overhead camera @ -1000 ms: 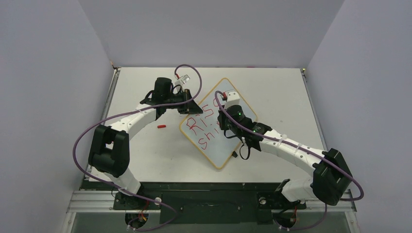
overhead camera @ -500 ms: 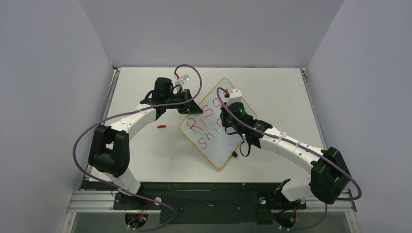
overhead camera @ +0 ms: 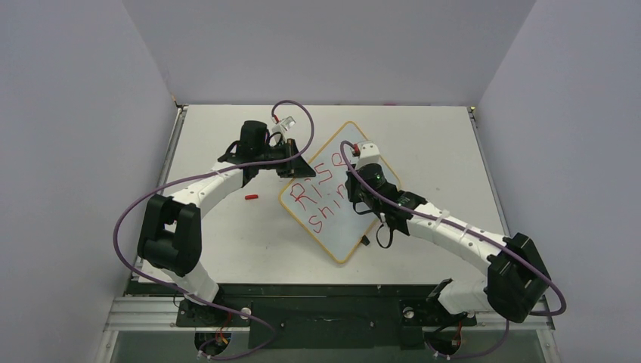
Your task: Write a sentence on the whiteboard
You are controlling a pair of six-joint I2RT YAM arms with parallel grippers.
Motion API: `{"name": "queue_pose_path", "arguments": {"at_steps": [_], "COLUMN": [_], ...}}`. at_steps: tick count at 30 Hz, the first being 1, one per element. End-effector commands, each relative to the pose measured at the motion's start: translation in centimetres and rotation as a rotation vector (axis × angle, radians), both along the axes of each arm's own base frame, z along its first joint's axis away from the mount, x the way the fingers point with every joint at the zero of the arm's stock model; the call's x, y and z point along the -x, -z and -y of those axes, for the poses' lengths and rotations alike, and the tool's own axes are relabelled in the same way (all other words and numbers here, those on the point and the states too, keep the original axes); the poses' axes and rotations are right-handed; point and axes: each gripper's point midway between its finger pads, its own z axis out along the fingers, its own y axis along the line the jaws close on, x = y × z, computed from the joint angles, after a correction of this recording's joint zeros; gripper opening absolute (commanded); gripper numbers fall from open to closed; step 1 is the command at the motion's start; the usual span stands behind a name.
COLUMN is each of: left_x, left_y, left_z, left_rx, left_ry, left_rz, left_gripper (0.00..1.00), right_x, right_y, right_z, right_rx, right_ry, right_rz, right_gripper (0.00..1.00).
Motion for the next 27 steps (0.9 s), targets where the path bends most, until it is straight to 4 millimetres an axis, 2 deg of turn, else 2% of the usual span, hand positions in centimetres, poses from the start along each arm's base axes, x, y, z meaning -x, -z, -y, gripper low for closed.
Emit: {"name": "queue_pose_path", "arguments": {"at_steps": [1,13,27], "left_x": [-0.9,-0.9,-0.9], "left_y": [-2.9,-3.0,-2.8], "left_z": [-0.2,-0.3,-0.3], "left_rx": [0.02,0.018,0.013], "left_ry": [-0.007,-0.009,-0.01], "left_rz": [0.133,0.134,0.133], "left_gripper": [0.0,0.0,0.0], "right_x": [0.7,1.0,-0.6], "right_y": [-0.6,-0.8,-4.1], "right_z": [0.5,0.9,1.5], "right_rx": [-0.032,-0.032,-0.025], "right_ry": [0.002,0.006,0.024], "right_rz": [0.003,0.007,0.075], "right_gripper": [0.0,0.0,0.0]}}
